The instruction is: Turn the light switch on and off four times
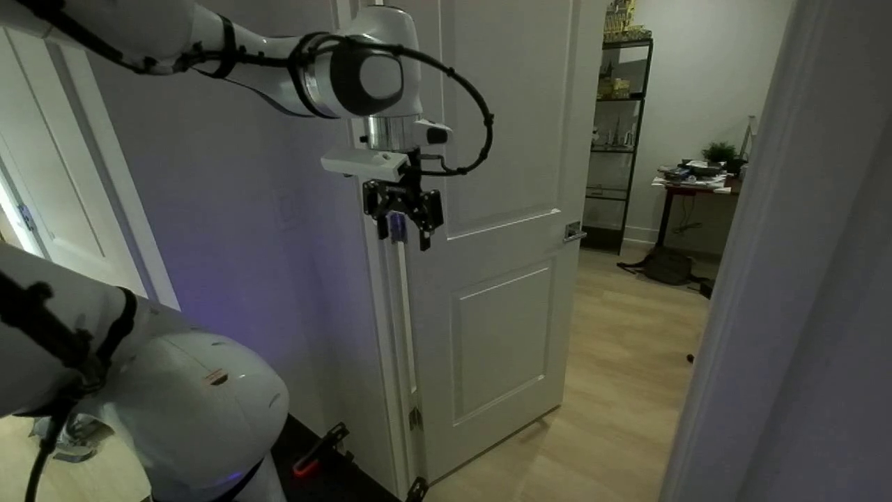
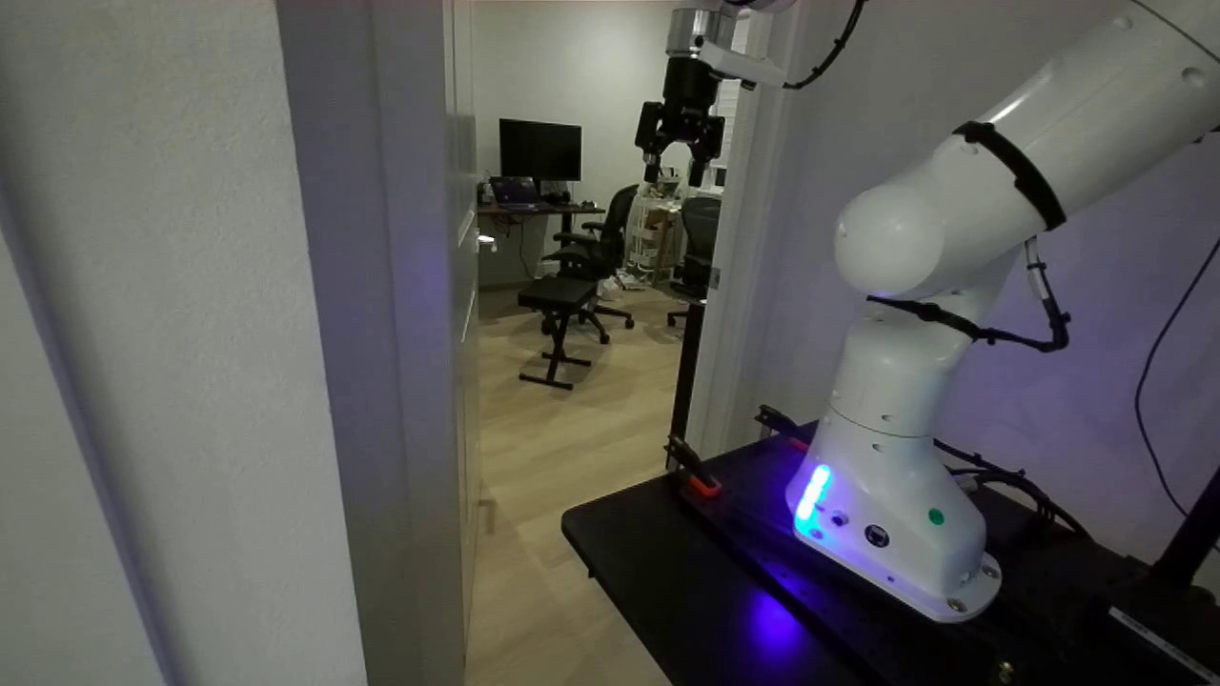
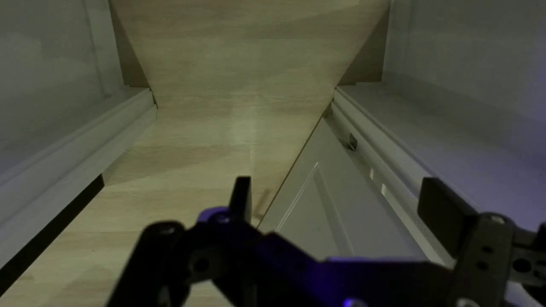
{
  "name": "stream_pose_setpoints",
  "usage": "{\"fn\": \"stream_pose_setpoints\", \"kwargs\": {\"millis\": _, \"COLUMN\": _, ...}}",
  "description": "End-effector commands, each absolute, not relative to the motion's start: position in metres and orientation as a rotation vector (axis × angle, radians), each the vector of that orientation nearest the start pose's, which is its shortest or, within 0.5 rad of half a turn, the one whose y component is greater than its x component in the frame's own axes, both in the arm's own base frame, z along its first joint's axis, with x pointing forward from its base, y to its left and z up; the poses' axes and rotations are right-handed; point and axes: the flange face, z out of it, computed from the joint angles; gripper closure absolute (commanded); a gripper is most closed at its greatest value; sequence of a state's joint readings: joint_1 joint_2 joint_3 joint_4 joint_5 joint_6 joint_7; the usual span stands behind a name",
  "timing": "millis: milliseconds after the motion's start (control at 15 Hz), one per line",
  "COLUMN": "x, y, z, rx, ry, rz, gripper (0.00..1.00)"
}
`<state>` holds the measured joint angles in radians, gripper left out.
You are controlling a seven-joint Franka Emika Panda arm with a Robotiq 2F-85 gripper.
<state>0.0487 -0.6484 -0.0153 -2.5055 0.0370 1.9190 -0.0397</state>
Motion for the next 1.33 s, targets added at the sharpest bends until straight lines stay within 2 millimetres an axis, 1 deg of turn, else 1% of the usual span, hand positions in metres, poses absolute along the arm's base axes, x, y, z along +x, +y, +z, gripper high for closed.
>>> {"fn": "stream_pose_setpoints", "kwargs": {"millis": 0, "x": 0.347, "y": 0.023, "z": 0.528, "rx": -3.045, "ry": -0.149, "rz": -0.192, "gripper": 0.0}}
{"fn": "stream_pose_setpoints", "kwargs": {"millis": 67, "x": 0.343, "y": 0.025, "z": 0.534, "rx": -3.026, "ry": -0.169, "rz": -0.222, "gripper": 0.0}}
{"fn": "stream_pose_setpoints", "kwargs": {"millis": 133, "x": 0.324, "y": 0.01, "z": 0.555, "rx": -3.003, "ry": -0.21, "rz": -0.269, "gripper": 0.0}}
{"fn": "stream_pose_setpoints", "kwargs": {"millis": 267, "x": 0.309, "y": 0.002, "z": 0.574, "rx": -2.97, "ry": -0.286, "rz": -0.334, "gripper": 0.0}}
{"fn": "stream_pose_setpoints", "kwargs": {"millis": 467, "x": 0.284, "y": -0.015, "z": 0.599, "rx": -2.904, "ry": -0.385, "rz": -0.413, "gripper": 0.0}}
{"fn": "stream_pose_setpoints", "kwargs": {"millis": 667, "x": 0.264, "y": -0.033, "z": 0.615, "rx": -2.812, "ry": -0.506, "rz": -0.453, "gripper": 0.0}}
{"fn": "stream_pose_setpoints", "kwargs": {"millis": 733, "x": 0.26, "y": -0.034, "z": 0.617, "rx": -2.789, "ry": -0.541, "rz": -0.455, "gripper": 0.0}}
{"fn": "stream_pose_setpoints", "kwargs": {"millis": 867, "x": 0.252, "y": -0.05, "z": 0.618, "rx": -2.785, "ry": -0.566, "rz": -0.432, "gripper": 0.0}}
{"fn": "stream_pose_setpoints", "kwargs": {"millis": 933, "x": 0.248, "y": -0.062, "z": 0.62, "rx": -2.809, "ry": -0.536, "rz": -0.409, "gripper": 0.0}}
{"fn": "stream_pose_setpoints", "kwargs": {"millis": 1000, "x": 0.252, "y": -0.05, "z": 0.614, "rx": -2.799, "ry": -0.515, "rz": -0.442, "gripper": 0.0}}
{"fn": "stream_pose_setpoints", "kwargs": {"millis": 1133, "x": 0.248, "y": -0.06, "z": 0.616, "rx": -2.797, "ry": -0.512, "rz": -0.432, "gripper": 0.0}}
{"fn": "stream_pose_setpoints", "kwargs": {"millis": 1267, "x": 0.248, "y": -0.061, "z": 0.617, "rx": -2.796, "ry": -0.511, "rz": -0.434, "gripper": 0.0}}
